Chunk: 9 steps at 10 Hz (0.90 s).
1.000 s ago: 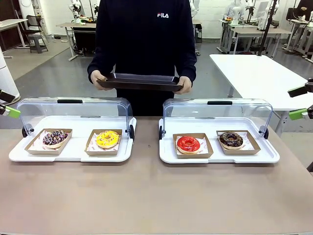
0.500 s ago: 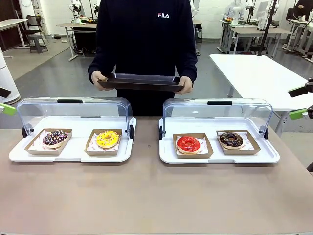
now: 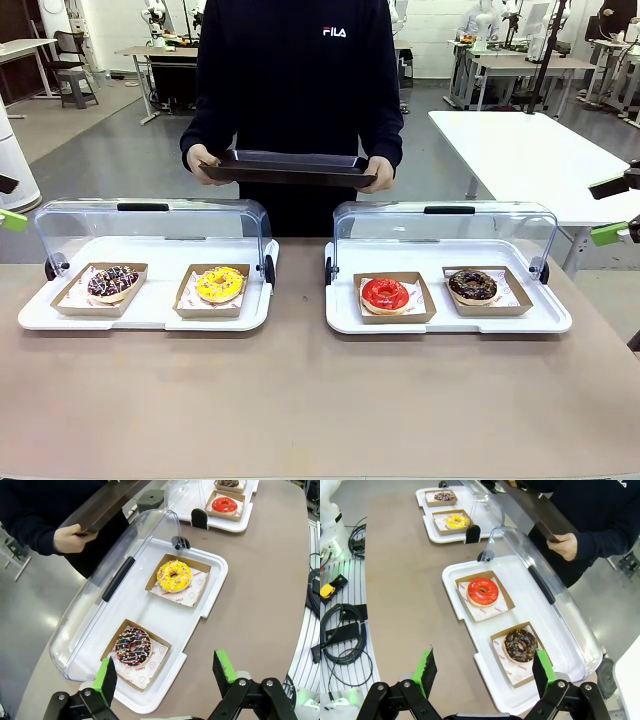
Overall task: Provide the desired donut to the person.
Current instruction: Pick up and lift the Paper togo box containing the Donut pointed at by the person.
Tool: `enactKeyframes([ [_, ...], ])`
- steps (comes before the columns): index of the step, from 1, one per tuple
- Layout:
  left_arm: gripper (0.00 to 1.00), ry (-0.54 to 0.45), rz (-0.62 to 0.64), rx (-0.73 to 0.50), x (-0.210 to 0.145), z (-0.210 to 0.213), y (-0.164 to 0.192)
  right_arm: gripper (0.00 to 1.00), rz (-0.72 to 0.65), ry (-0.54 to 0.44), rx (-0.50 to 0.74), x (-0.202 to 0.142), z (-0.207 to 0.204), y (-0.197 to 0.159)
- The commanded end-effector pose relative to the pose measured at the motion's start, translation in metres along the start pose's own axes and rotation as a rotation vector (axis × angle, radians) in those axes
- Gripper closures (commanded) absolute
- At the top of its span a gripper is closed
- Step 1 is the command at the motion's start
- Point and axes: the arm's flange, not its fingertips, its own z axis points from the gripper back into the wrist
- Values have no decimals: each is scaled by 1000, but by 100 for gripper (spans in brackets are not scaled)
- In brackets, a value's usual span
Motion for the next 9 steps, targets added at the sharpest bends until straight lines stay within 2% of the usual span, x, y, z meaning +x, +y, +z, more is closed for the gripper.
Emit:
enactKeyframes([
  [1,0,-40,-39,24,-9,-4,-5,0,14,-14,12,-1,-1,-2],
  [5,0,-126,-48,57,-10,-3,-4,0,14,-14,12,-1,-1,-2],
  [6,0,-186,-55,65,-9,-2,-4,0,14,-14,12,-1,-1,-2],
  [9,0,-205,-63,50,-7,-4,-3,0,14,-14,12,-1,-1,-2],
])
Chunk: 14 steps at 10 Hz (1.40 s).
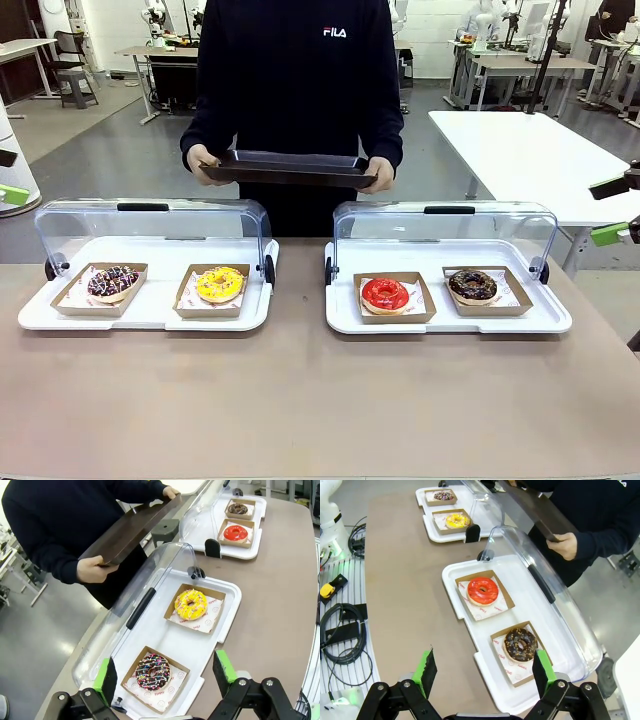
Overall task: Provide the desired donut to the person.
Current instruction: Pick up and lift the Paper togo box containing the Donut pointed at by the person.
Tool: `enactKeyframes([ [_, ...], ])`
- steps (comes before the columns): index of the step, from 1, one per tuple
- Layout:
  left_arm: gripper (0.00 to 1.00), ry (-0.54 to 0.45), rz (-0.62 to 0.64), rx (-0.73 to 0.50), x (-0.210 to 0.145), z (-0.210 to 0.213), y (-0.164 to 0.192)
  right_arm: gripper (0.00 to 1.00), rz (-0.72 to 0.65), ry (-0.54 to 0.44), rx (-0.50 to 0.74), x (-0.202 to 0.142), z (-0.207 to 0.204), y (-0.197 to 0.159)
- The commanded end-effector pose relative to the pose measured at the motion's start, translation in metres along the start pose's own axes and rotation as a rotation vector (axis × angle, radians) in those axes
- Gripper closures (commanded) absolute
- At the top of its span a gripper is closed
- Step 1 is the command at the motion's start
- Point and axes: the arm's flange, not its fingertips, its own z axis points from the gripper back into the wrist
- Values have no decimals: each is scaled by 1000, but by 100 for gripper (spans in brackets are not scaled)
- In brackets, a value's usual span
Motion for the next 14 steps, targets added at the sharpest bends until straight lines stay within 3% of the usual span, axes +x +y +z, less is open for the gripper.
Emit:
enactKeyframes([
  [1,0,-6,-18,-10,-12,-12,-15,0,15,-18,12,-1,-1,-2],
  [2,0,61,-12,-35,-12,-17,-16,0,15,-18,12,-1,-1,-2],
  [3,0,1,-2,-6,0,-2,-1,0,15,-18,12,-1,-1,-2],
  [14,0,1,-2,-6,0,-2,-1,0,15,-18,12,-1,-1,-2],
])
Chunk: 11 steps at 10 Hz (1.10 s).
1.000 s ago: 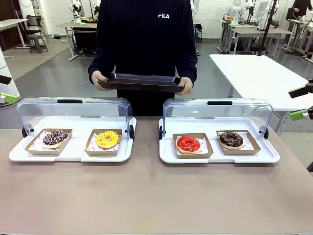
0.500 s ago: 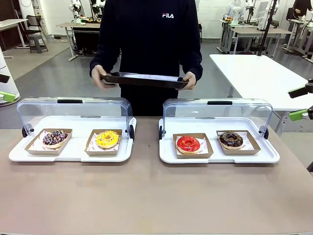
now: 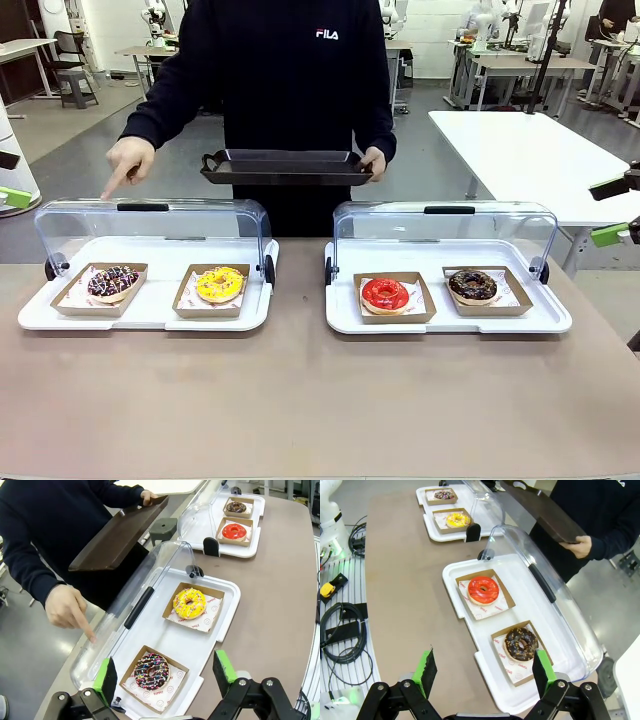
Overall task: Provide the desired donut to the person.
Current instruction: Pick up and lift the Paper togo box containing the Donut pointed at by the person.
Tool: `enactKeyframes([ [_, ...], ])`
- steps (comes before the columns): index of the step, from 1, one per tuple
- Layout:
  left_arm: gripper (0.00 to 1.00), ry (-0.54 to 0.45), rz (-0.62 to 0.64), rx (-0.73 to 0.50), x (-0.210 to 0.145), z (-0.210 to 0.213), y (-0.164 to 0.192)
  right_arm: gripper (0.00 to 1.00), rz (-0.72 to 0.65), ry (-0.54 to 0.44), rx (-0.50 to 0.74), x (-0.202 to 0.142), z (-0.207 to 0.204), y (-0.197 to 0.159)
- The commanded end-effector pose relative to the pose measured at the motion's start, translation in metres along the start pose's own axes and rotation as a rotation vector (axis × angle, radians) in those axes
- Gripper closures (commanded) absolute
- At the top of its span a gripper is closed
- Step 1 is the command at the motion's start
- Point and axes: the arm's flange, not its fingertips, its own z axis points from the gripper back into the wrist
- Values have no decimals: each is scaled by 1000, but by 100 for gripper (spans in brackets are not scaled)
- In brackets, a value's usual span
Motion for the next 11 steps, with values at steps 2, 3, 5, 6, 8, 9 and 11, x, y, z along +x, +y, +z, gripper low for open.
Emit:
enactKeyframes([
  [2,0,-11,-1,-1,1,0,0,0,14,-22,10,-1,-1,-2],
  [3,0,-11,-1,-1,1,0,0,0,14,-22,10,-1,-1,-2],
  [5,0,-11,-1,-1,1,0,0,0,14,-22,10,-1,-1,-2],
  [6,0,-11,-1,-1,1,0,0,0,14,-22,10,-1,-1,-2],
  [8,0,-11,-1,-1,1,0,0,0,14,-22,10,-1,-1,-2],
  [9,0,-11,-1,-1,1,0,0,0,14,-22,10,-1,-1,-2],
  [11,0,-11,-1,-1,1,0,0,0,14,-22,10,-1,-1,-2],
])
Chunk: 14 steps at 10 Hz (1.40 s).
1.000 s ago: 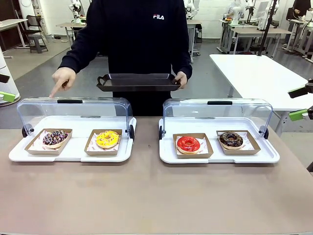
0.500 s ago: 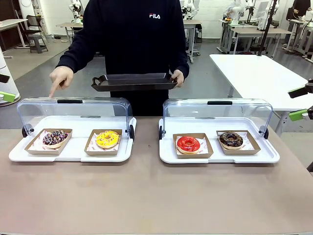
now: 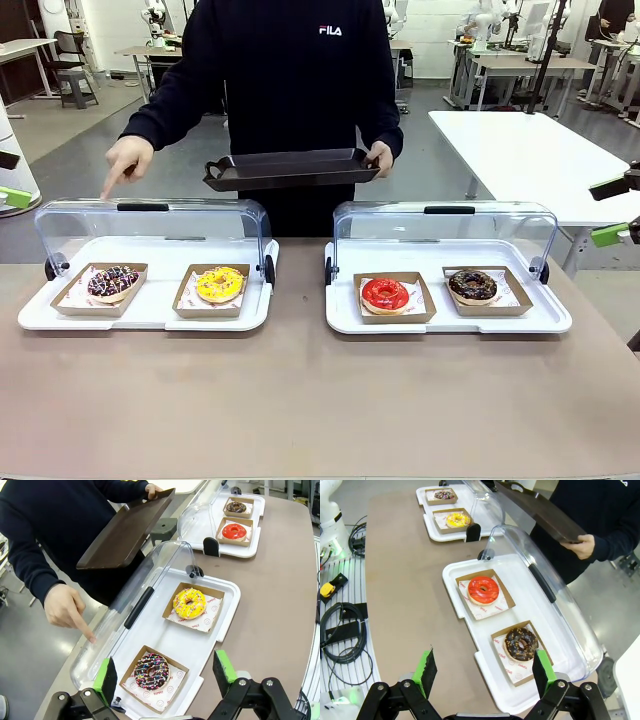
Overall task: Provide the desired donut to the person.
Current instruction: Pick up and lift the Paper togo box containing the Donut pointed at by the person.
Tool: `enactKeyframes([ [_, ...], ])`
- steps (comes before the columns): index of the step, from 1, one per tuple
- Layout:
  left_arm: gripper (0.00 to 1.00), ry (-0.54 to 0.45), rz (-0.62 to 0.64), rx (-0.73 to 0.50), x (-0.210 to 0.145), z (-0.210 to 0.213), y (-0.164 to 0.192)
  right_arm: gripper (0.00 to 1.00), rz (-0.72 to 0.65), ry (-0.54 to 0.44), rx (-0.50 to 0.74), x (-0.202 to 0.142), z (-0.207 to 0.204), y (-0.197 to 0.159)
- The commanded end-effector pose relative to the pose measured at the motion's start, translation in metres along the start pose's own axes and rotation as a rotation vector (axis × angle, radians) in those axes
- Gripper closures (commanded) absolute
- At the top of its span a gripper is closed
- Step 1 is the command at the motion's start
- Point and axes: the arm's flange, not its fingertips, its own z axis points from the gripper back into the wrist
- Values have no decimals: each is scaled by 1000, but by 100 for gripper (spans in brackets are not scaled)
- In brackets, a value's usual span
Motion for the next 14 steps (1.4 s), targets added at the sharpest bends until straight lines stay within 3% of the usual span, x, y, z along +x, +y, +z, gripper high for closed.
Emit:
enactKeyframes([
  [1,0,0,0,0,0,0,0,0,13,-22,10,-1,-1,-2],
  [2,0,224,-45,10,10,-23,3,0,13,-22,10,-1,-1,-2],
  [3,0,411,-149,-114,9,-40,4,0,13,-22,10,-1,-1,-2],
  [6,0,750,-327,-213,-34,-38,13,0,13,-22,10,-1,-1,-2],
  [7,0,730,-494,-387,-54,-40,9,0,13,-22,10,-1,-1,-2],
  [8,0,633,-226,-193,-33,-59,4,0,13,-22,10,-1,-1,-2],
  [12,0,667,-255,-236,-38,-53,7,0,13,-22,10,-1,-1,-2],
  [14,0,610,-371,-256,-60,-90,26,0,13,-22,10,-1,-1,-2],
])
